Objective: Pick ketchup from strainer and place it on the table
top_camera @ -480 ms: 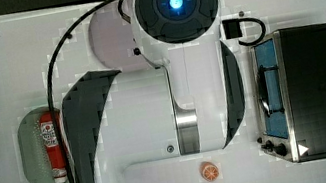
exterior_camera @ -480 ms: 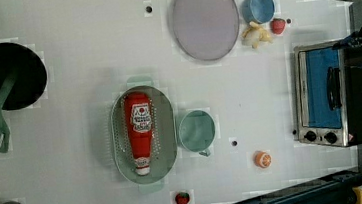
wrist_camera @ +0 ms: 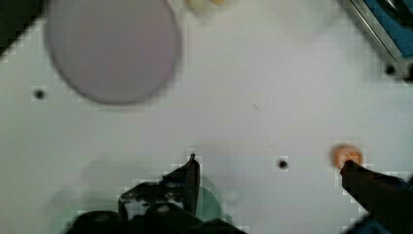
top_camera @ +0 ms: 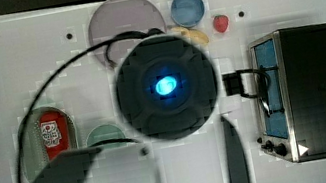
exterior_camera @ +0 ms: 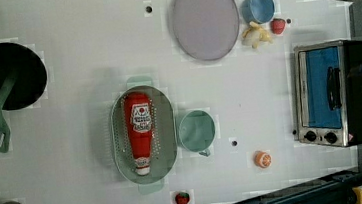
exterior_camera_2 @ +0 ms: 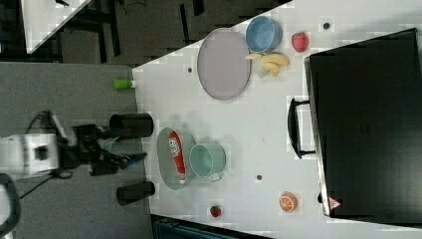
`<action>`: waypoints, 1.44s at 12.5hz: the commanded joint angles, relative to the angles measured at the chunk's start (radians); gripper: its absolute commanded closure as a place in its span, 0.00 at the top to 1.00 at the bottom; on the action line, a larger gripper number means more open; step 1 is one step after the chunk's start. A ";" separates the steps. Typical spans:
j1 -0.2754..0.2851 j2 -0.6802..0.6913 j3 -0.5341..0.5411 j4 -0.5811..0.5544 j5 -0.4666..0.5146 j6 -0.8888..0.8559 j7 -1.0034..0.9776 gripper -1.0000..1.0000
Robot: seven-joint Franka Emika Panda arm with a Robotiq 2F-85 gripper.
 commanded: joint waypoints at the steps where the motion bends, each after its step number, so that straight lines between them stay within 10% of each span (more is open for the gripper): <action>1: 0.038 0.062 0.136 0.015 0.008 0.035 0.059 1.00; 11: 0.085 0.296 0.560 -0.055 -0.001 0.255 0.062 1.00; 18: 0.116 0.474 0.580 -0.296 -0.181 0.759 0.188 1.00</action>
